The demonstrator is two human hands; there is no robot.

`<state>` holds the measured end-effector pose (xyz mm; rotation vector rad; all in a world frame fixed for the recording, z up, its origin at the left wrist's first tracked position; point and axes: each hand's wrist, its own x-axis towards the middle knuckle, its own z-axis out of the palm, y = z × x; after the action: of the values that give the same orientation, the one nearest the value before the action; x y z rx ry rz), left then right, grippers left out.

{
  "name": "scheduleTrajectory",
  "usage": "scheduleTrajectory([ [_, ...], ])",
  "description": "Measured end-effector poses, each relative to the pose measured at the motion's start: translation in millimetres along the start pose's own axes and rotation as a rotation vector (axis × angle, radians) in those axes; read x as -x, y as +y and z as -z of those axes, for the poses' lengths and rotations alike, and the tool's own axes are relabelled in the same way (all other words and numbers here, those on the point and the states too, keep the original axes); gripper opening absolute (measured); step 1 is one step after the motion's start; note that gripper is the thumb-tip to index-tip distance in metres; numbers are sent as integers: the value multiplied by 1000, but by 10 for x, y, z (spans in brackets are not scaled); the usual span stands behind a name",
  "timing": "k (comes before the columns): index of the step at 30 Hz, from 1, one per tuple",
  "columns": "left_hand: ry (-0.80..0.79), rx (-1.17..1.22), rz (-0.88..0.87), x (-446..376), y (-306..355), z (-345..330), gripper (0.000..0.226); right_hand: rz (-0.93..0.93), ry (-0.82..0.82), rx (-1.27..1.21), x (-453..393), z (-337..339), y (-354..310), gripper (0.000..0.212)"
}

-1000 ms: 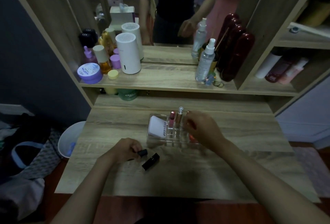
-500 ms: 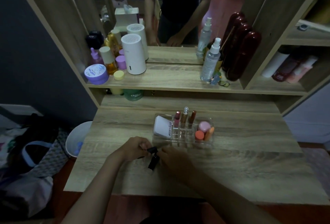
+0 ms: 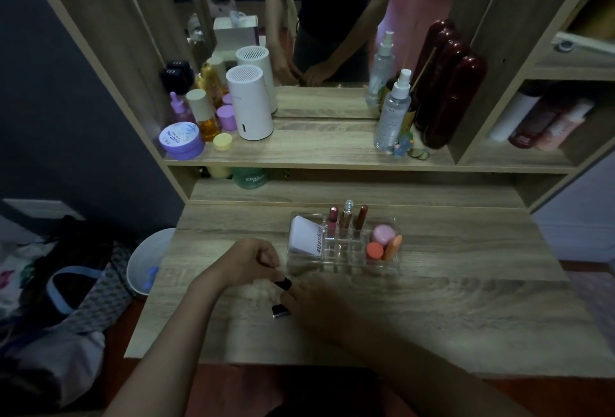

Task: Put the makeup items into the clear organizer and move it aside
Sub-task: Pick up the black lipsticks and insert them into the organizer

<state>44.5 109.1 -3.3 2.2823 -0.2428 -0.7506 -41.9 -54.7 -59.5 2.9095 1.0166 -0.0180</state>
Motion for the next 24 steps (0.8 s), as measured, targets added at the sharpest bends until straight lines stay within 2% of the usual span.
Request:
scheduleTrajectory([
  [2,39,15,-47,-26,77,6,14,-44,-33,-57,61,-2,19,19],
  [4,90,18,-99,-68,165,-8,13,-121,-16,-138,153,73,103,20],
  [5,120,34,-121,-95,211,-20,12,-166,-2,-237,212,111,160,15],
  [7,181,82,-158,-163,308,-41,10,-295,4,-535,320,109,322,22],
  [9,221,93,-194,-236,409,-72,12,-451,108,-763,424,170,455,24],
  [11,244,112,-221,-308,500,-117,18,-597,221,-871,506,236,550,25],
  [15,298,151,-222,-432,653,-207,22,-721,354,-910,545,341,676,33],
  [19,337,89,-247,-551,742,-277,25,-744,526,-889,457,543,774,38],
  [24,363,-34,-226,-631,802,-391,26,-762,538,-844,335,644,929,27],
])
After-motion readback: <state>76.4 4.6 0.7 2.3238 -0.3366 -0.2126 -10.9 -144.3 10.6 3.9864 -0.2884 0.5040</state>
